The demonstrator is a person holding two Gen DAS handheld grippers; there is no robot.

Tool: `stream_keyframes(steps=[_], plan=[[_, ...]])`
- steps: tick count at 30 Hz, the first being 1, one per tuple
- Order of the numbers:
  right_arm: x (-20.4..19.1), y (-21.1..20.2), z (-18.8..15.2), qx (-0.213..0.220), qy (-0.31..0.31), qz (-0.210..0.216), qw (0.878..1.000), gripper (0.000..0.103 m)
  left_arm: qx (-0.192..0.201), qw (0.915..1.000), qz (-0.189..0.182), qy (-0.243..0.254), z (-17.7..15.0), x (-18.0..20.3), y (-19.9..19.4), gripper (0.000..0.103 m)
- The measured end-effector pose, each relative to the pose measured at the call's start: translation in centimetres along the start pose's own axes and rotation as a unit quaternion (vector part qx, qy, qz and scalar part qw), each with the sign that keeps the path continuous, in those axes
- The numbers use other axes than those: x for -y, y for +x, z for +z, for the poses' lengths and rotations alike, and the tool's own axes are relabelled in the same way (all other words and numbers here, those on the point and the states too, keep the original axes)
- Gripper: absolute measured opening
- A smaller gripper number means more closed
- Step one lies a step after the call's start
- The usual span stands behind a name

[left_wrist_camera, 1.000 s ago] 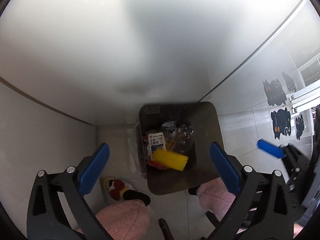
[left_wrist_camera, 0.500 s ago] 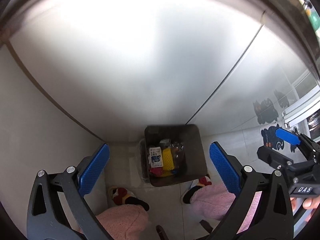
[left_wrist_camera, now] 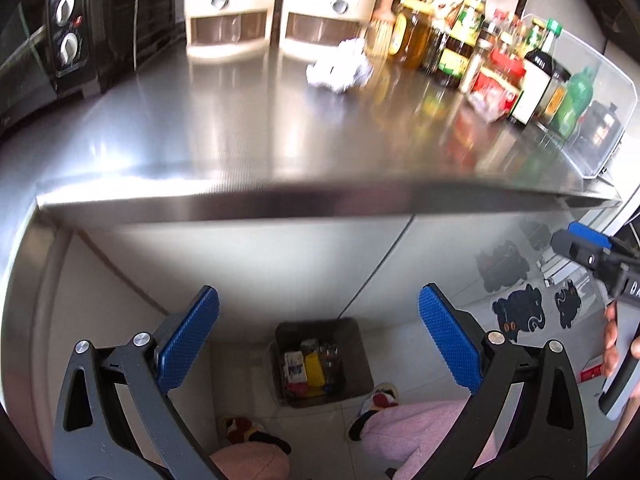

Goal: Collect trash
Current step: 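Raise both tools back up to the counter, then grasp crumpled foil with left tool while right tool grasps clear plastic bag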

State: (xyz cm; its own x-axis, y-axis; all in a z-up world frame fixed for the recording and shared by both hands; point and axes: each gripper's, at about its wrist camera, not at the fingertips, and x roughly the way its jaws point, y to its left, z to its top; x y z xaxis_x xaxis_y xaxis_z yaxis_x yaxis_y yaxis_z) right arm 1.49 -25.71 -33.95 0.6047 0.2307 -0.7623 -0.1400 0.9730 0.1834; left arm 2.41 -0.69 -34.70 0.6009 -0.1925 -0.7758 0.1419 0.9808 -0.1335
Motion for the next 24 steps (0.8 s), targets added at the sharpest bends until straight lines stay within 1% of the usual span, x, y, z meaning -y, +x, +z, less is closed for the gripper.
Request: stream_keyframes(steps=[2,5,6,8,12,14,17,20,21,23,24], plan=[[0.7,-1.5,2.4,0.014,0.002,-0.002,1.0,0.1,0.016,0.9998,0.003,0.009,2.3,0.6,-0.9,0.095],[1.6,-2.6,6.0,0.028,0.008,0.009,1.0,0.1,0.034,0.9991,0.013,0.023,5.8,1.4,-1.4,0.095],[1.9,-2.8,7.1,0.033,0.007,0.005,0.999,0.1,0.038,0.9988,0.017,0.025,7.0,1.7,-1.5,0.095],[2.3,-2.9,9.4,0.041,0.004,-0.016,0.999,0.1,0.043,0.9984,0.024,0.03,9.2,2.1,-1.0,0.095],[3.2,-1.4,13.3,0.041,0.014,-0.038,0.998,0.1,0.047,0.9976,0.035,0.036,12.5,2.3,0.6,0.095],[3.8,-0.3,15.0,0.037,0.021,-0.049,0.998,0.1,0.042,0.9979,0.034,0.034,13.9,2.2,1.9,0.095],[4.8,1.7,16.8,0.029,0.029,-0.065,0.997,0.1,0.033,0.9984,0.031,0.032,15.7,2.2,4.0,0.095],[6.1,3.8,17.9,0.019,0.049,-0.066,0.996,0.099,0.027,0.9986,0.03,0.034,17.2,2.2,5.8,0.095],[6.5,4.4,18.2,0.016,0.057,-0.067,0.996,0.098,0.024,0.9987,0.028,0.034,17.8,2.2,6.5,0.095],[7.2,5.4,18.6,0.013,0.069,-0.07,0.995,0.092,0.018,0.9991,0.022,0.032,18.6,2.3,7.6,0.095],[7.5,5.9,18.7,0.011,0.073,-0.074,0.995,0.091,0.016,0.9991,0.024,0.031,19.0,2.2,8.1,0.095]])
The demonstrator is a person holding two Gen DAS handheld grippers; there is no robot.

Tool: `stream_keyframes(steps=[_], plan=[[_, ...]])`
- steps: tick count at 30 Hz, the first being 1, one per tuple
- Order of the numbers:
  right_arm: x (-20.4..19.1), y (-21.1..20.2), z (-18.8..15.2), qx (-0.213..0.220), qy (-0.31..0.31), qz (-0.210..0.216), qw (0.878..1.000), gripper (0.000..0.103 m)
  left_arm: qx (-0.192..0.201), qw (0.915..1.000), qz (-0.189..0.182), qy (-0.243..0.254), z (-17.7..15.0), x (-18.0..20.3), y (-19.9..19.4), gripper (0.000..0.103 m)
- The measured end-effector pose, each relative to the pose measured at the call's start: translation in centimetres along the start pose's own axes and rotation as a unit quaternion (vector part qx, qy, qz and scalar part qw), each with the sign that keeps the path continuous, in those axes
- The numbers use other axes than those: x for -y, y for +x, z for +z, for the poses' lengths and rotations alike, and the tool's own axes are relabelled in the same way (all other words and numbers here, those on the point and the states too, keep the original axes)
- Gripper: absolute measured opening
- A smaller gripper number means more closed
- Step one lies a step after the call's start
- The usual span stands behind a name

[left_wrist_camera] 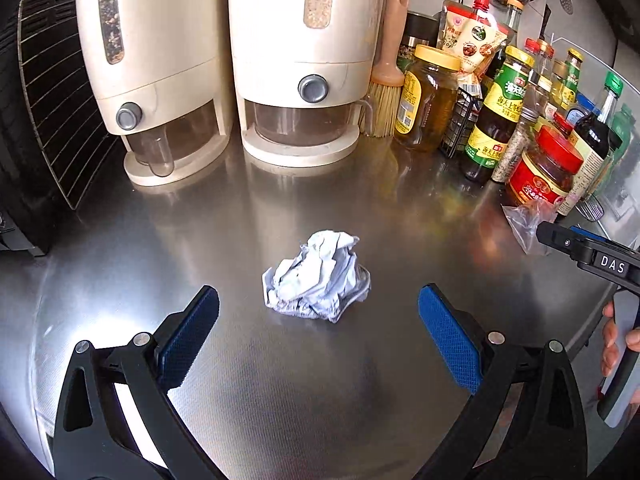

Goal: Collect trash
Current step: 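Grasp crumpled foil with left tool while right tool grasps clear plastic bag, then carry the foil and plastic bag down over the black bin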

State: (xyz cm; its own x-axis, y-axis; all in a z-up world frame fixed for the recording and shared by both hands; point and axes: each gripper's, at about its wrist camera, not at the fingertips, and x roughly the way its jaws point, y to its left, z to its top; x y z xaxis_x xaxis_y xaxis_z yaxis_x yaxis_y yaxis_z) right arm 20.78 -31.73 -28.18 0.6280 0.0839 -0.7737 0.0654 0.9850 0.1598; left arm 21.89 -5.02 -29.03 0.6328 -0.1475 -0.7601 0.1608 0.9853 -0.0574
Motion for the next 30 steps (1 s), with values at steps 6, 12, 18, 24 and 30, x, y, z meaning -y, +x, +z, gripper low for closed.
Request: stream_keyframes(steps=[6,12,18,24,30], plan=[[0.9,2.1,1.3,-0.004,0.017,-0.013,1.0,0.086,-0.016,0.9999,-0.002,0.001,1.3,0.5,3.0,0.094],[1.3,4.2,1.8,-0.024,0.013,-0.017,0.999,0.069,-0.039,0.999,-0.021,0.0,1.5,0.5,5.1,0.065],[1.5,5.3,1.4,-0.037,0.008,-0.003,0.999,0.04,-0.035,0.999,-0.026,0.009,1.3,0.7,5.2,0.049],[0.3,4.7,0.9,-0.029,-0.016,0.006,0.999,0.015,-0.03,0.9992,-0.02,0.015,0.5,0.6,4.2,0.043],[-2.1,2.9,-0.6,-0.025,-0.051,0.014,0.998,0.009,-0.019,0.9997,-0.007,0.015,-0.8,0.1,0.8,0.043]])
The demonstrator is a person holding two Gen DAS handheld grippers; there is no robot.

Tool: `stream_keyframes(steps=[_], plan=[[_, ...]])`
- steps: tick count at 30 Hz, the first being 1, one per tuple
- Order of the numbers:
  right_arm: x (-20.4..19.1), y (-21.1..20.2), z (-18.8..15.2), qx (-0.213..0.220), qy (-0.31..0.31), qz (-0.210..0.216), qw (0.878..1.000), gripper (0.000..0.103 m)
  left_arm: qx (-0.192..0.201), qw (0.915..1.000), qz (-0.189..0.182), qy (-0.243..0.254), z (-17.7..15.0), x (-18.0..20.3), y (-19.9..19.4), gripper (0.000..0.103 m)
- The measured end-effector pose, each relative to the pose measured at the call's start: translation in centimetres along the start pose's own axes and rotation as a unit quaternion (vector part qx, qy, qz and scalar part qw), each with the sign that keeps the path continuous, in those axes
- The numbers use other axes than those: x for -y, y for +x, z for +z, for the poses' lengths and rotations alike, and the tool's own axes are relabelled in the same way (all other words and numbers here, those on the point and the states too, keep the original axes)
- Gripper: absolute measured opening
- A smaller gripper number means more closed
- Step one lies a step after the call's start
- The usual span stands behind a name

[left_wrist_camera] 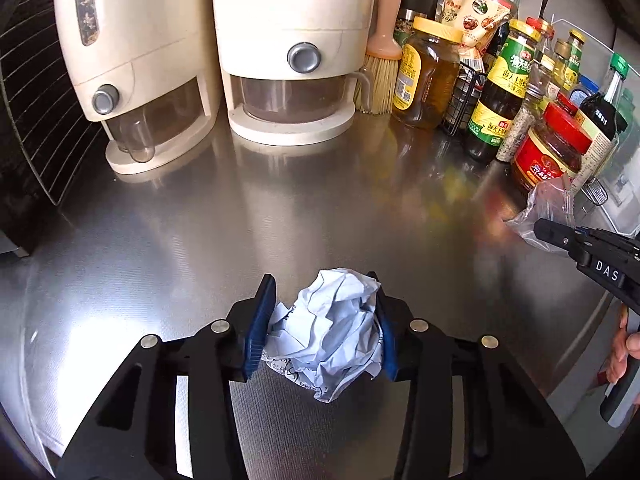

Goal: Collect trash
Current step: 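Carry the foil and plastic bag down over the black bin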

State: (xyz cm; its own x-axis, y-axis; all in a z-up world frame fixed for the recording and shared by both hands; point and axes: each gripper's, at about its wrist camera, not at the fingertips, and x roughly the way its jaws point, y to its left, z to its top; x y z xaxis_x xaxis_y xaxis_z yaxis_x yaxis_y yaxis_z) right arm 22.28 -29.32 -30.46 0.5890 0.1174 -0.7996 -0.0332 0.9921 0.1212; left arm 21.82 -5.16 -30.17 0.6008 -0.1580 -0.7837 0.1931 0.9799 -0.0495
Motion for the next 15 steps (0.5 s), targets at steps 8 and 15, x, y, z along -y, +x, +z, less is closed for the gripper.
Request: stream_keyframes(steps=[8,15], plan=[[-3.5,-6.9,-2.1,0.035,-0.032,-0.004,0.999,0.009,0.045,0.9985,0.03,0.005,-1.9,0.5,-9.2,0.043],[-6.0,-13.8,-5.6,0.068,-0.052,0.013,0.996,0.009,0.082,0.9962,0.029,-0.003,-6.5,0.7,-16.5,0.044]])
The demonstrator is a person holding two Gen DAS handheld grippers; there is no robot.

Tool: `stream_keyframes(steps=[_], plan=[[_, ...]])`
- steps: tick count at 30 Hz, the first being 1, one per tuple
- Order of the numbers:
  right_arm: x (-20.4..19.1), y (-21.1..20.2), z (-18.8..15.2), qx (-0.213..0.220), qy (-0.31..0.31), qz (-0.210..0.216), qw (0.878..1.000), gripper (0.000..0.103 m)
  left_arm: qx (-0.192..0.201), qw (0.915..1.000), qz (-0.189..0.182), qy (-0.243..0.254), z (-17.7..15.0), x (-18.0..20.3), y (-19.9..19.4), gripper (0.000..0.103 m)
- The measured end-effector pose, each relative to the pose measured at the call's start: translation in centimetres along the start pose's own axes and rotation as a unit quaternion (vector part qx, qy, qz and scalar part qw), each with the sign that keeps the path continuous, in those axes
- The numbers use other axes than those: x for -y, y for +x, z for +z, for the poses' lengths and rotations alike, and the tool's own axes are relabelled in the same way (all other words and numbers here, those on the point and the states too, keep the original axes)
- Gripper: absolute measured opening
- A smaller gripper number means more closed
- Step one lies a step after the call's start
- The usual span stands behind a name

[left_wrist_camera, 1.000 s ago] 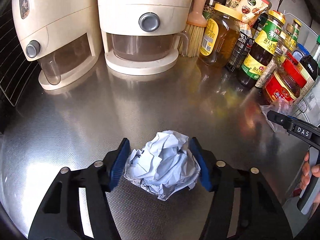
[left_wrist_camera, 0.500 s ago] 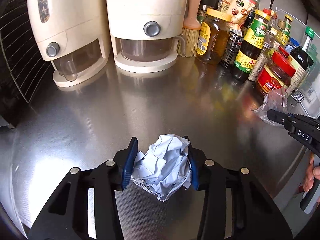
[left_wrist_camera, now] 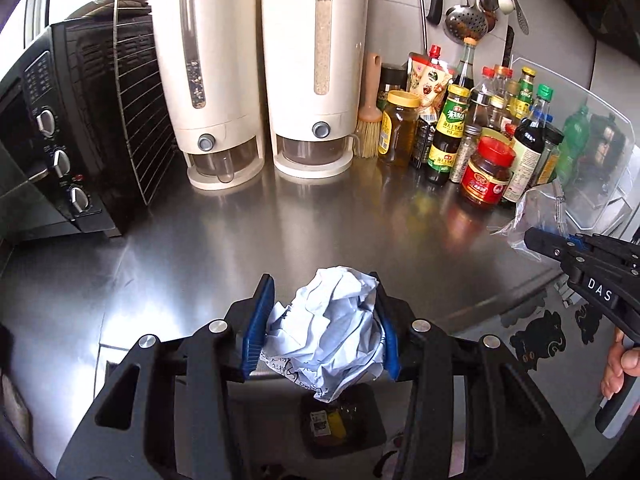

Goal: Collect trash
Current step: 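Carry the foil and plastic bag down over the black bin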

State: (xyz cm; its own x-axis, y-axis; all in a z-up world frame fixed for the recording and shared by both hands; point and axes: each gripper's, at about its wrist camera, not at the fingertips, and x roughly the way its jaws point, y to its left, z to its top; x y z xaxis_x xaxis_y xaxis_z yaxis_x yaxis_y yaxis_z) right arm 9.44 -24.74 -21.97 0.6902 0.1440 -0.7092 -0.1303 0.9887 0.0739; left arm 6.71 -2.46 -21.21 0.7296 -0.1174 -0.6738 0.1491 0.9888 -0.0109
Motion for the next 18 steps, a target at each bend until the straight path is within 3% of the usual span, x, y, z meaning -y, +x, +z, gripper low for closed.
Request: stream_keyframes(steps=[9,13,18], plan=[[-4.2,-5.3,-7.2,0.012,-0.03,0.046,0.998,0.009,0.017,0.9998,-0.007,-0.011,-8.1,-0.8,-4.7,0.045],[-5.4,-5.0,-11.7,-0.005,-0.041,0.058,0.997,0.009,0.006,0.9999,0.002,-0.016,-12.5,-1.0,-3.7,0.045],[-6.2,-1.7,-17.2,-0.053,-0.041,0.06,0.996,0.009,-0.036,0.9986,-0.017,-0.035,-18.0,-1.1,-0.6,0.045]])
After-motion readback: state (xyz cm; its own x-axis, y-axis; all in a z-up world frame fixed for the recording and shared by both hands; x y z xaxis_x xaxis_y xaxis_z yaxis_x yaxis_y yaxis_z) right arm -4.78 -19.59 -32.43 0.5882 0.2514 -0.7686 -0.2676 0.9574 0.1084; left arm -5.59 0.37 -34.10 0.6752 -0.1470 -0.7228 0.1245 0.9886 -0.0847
